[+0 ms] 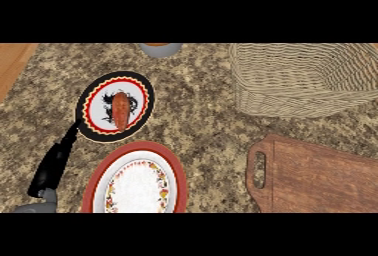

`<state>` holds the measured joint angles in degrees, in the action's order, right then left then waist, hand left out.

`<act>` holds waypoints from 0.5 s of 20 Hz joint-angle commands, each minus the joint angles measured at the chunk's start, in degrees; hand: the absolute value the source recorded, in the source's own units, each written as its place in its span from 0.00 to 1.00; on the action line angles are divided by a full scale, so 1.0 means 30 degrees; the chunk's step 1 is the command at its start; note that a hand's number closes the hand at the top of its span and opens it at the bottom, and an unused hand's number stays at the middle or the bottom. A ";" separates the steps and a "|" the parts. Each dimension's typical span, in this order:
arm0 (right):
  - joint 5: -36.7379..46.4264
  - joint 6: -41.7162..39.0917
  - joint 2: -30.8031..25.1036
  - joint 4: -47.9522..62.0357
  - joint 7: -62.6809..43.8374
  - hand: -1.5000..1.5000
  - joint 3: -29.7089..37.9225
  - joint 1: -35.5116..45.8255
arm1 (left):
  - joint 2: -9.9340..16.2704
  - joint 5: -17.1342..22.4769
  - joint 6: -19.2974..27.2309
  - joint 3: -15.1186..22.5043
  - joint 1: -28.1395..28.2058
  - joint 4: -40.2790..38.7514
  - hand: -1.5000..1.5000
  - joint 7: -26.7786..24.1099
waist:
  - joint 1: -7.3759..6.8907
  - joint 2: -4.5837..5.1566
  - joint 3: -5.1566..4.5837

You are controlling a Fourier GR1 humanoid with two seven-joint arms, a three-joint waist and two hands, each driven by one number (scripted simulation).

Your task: Pick the eggplant from the cutting board and place it in the basket

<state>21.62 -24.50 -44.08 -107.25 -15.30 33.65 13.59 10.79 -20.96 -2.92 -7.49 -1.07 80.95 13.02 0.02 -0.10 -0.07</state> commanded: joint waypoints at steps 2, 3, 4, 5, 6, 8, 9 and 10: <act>-0.2944 -0.2382 -0.0555 -0.1158 -0.3056 1.00 0.0483 0.1752 | 0.0143 0.0070 0.0171 -0.0427 -0.0252 -0.1364 0.50 -0.0992 | 0.0062 0.0001 0.0004; -0.1406 -0.1213 -0.0377 0.0379 -0.4180 1.00 -0.2212 0.3577 | 0.0019 0.0162 -0.0231 -0.0063 -0.0703 -0.0298 0.50 0.0116 | -0.0258 0.0059 0.0004; -0.0850 -0.0256 0.0097 0.1346 -0.2960 1.00 -0.2542 0.3748 | 0.0271 0.0202 -0.0751 0.0147 0.0159 0.1295 0.50 0.0729 | -0.0354 0.0054 0.0019; -0.2221 -0.1695 0.0173 -0.1286 -0.5175 1.00 -0.2243 0.3525 | -0.0233 -0.0291 0.0277 0.0122 -0.0407 -0.0811 0.50 -0.0496 | -0.0057 0.0021 0.0005; -0.2243 -0.1731 -0.0829 0.1334 -0.4187 1.00 -0.2189 0.4719 | -0.0191 -0.0285 0.0072 0.0323 0.0894 0.0453 0.50 -0.0642 | -0.0225 0.0034 0.0011; -0.1803 -0.1189 0.0340 0.0811 -0.5901 1.00 -0.3963 0.5471 | 0.0105 0.0361 -0.0733 0.0005 -0.0077 0.1599 0.50 0.1471 | -0.0281 0.0029 0.0014; -0.1565 -0.0897 0.0387 0.1575 -0.5158 1.00 -0.4507 0.6071 | 0.0449 0.0303 -0.0524 -0.0467 -0.0774 -0.0221 0.50 0.0357 | -0.0229 0.0065 0.0009; -0.0716 -0.0111 0.0800 0.2352 -0.4799 1.00 -0.5246 0.6528 | -0.0600 -0.0618 0.0455 0.0479 -0.0969 -0.0521 0.50 0.0498 | -0.0263 0.0091 0.0011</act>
<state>17.51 -26.97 -43.34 -104.21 -28.70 23.43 28.06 10.85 -21.00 -3.49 -7.46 -1.98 81.04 13.55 -0.63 0.03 -0.05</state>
